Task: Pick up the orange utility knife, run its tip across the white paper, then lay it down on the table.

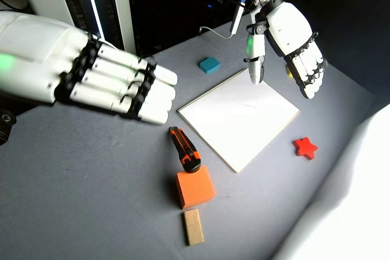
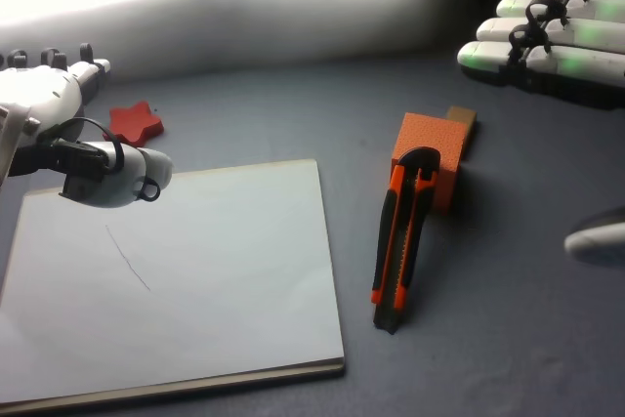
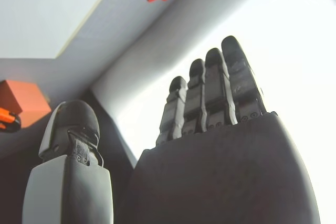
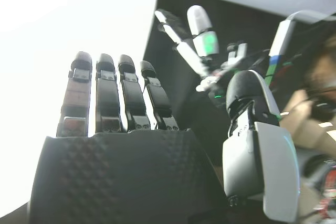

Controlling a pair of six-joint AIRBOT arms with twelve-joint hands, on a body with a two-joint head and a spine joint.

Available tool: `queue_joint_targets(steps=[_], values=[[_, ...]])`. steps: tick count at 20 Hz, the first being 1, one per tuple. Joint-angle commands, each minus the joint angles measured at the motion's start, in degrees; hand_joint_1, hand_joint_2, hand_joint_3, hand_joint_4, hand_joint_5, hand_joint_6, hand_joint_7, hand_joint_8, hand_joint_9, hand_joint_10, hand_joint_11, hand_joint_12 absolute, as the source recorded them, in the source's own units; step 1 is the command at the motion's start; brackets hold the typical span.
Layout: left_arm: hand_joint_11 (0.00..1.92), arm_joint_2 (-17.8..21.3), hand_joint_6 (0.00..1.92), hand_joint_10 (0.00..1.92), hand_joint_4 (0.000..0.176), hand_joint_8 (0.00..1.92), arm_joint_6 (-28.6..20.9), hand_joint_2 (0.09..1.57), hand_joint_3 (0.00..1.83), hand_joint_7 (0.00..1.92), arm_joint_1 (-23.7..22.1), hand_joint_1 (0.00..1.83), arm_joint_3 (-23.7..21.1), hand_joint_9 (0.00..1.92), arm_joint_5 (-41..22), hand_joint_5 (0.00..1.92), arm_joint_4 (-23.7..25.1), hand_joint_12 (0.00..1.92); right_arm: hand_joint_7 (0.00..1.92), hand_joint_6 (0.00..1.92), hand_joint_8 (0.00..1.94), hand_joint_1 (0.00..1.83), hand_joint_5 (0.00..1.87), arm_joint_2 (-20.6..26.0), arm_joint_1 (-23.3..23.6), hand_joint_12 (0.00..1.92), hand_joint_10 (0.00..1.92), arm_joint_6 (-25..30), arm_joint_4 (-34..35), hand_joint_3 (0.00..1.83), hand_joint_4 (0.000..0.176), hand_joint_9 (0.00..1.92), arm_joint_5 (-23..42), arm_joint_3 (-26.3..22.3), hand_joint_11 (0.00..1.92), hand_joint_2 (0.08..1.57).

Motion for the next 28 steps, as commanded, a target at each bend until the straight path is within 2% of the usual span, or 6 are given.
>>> queue_joint_targets(steps=[1,4,7,13,22,28], values=[[0.0,0.8,0.0,0.0,0.075,0.0,0.2,1.17,0.0,0.03,-0.5,0.24,-0.2,0.0,-2.3,0.0,4.6,0.15,0.0,0.0,0.0,0.47,0.0,0.1,0.5,0.0,0.0,0.3,0.1,0.0,0.0,0.0,5.7,0.4,0.0,1.04],[0.0,1.4,0.0,0.0,0.069,0.0,0.3,1.16,0.0,0.0,0.1,0.25,-0.8,0.0,-2.4,0.0,4.6,0.01,0.0,0.0,0.0,0.98,0.0,-2.1,-0.5,0.0,0.0,-0.6,-4.4,0.0,0.0,0.0,7.2,3.0,0.0,0.99],[0.0,1.6,0.0,0.0,0.069,0.0,0.2,1.16,0.0,0.0,0.5,0.24,-0.8,0.0,-2.0,0.0,4.5,0.0,0.0,0.0,0.0,1.18,0.0,-5.3,-1.2,0.0,0.0,-4.9,-4.4,0.0,0.0,0.0,4.9,6.0,0.0,0.99],[0.01,2.5,0.0,0.0,0.07,0.0,-0.1,1.17,0.0,0.01,2.0,0.25,0.7,0.0,3.1,0.0,5.6,0.01,0.0,0.0,0.0,1.18,0.0,-15.0,-5.7,0.0,0.0,-18.0,-4.4,0.0,0.0,0.0,1.8,9.2,0.0,0.98],[0.0,2.9,0.0,0.0,0.056,0.0,-3.7,1.18,0.0,0.02,2.2,0.22,-1.7,0.0,2.2,0.0,5.6,0.19,0.0,0.0,0.0,1.19,0.0,-28.8,-6.6,0.0,0.0,-18.2,-11.8,0.0,0.0,0.0,-12.4,15.4,0.0,0.97],[0.0,2.9,0.0,0.0,0.057,0.0,-7.0,1.19,0.0,0.0,5.0,0.22,-2.5,0.0,2.1,0.0,6.4,0.14,0.0,0.0,0.0,1.17,0.0,-32.5,-5.8,0.0,0.0,-16.1,-11.8,0.0,0.0,0.0,-13.1,17.6,0.0,0.98]])
